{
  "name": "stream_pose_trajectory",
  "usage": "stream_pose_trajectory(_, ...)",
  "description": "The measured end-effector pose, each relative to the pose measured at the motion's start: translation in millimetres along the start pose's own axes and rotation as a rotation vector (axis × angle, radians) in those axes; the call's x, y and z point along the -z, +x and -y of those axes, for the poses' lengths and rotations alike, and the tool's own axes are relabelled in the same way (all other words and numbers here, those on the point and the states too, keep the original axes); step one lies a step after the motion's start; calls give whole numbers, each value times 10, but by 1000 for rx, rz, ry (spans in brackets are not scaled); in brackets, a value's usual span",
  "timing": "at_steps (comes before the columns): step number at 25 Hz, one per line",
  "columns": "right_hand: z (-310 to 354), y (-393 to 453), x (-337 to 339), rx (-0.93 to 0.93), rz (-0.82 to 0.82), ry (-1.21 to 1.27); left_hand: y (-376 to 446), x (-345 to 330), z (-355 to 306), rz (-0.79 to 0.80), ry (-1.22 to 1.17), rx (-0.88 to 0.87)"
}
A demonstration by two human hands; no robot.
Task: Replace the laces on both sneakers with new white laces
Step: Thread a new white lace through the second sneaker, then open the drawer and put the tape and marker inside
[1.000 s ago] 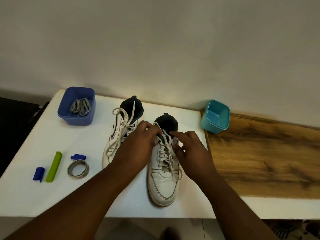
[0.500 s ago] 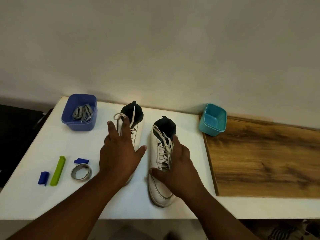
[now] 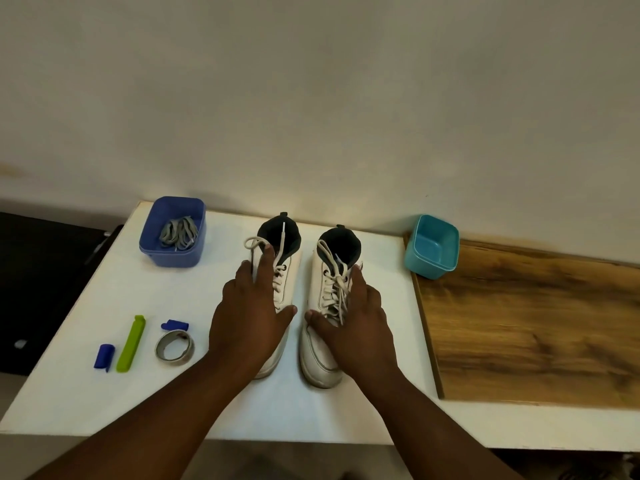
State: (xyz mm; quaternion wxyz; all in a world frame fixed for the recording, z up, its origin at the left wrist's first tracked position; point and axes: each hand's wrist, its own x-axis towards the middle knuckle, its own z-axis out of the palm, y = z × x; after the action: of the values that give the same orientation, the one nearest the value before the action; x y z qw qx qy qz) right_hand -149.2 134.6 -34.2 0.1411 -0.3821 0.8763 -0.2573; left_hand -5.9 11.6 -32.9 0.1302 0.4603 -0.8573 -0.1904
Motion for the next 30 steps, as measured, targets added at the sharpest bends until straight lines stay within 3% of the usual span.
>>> stream_pose_trajectory(4, 57, -27, 6, 10, 0, -60, -85, -17, -26, 1, 1, -17)
stream_pose_trajectory(9, 250, -123, 248, 166, -95, -165, -194, 248, -179, -210, 339, -268)
stream_pose_trajectory(13, 656, -222, 659, 314, -252, -247, -221, 979, -440, -376, 447, -316)
stream_pose_trajectory(23, 2308, -842, 2704, 587, -640, -334, -718, 3314, -1043, -751, 411, -359)
stream_pose_trajectory(30, 2872, -1485, 3131, 622, -744, -326, -1228, 4066, -1195, -873, 388, -373)
